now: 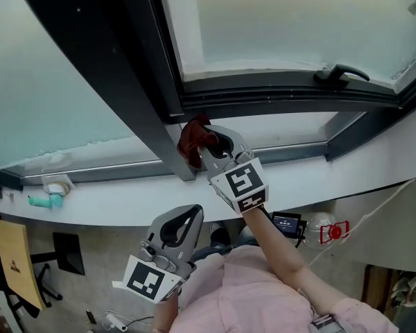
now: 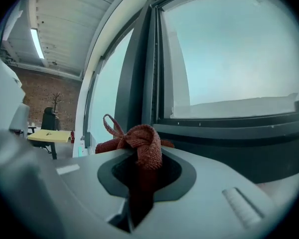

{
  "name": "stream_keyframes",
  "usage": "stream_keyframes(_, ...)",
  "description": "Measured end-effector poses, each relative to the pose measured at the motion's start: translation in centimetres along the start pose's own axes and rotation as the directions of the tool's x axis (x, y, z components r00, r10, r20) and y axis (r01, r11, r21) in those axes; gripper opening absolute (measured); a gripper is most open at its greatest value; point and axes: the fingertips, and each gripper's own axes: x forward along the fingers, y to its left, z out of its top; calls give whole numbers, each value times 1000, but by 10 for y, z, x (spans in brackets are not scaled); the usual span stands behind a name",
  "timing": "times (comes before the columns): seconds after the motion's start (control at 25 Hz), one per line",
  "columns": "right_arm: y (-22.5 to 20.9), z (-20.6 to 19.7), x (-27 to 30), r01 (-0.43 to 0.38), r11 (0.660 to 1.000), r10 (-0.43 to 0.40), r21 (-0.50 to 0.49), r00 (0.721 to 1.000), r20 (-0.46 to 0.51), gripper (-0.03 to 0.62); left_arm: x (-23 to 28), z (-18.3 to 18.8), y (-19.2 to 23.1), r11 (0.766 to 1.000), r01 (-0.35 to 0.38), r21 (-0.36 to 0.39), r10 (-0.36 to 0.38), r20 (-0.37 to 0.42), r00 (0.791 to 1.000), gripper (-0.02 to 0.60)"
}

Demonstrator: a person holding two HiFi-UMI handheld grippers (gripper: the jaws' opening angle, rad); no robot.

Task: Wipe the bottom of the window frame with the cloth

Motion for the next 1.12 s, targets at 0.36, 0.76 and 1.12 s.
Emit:
stream_keyframes(0.36,1,6,51,28,999,-28,-45,1000,-12,57,-19,3,30,999,-37,-12,37,9,999,0)
stream_keyframes(0.76,0,5,53,37,992,-39,-119,999,-14,54,-14,16,42,999,-32,-1,32,38,999,-1)
stream_keyframes(1.12,-19,5,39,90,990,-91,-106,996,-2,54,-7,13,46,1000,-19,-11,20,31,999,0)
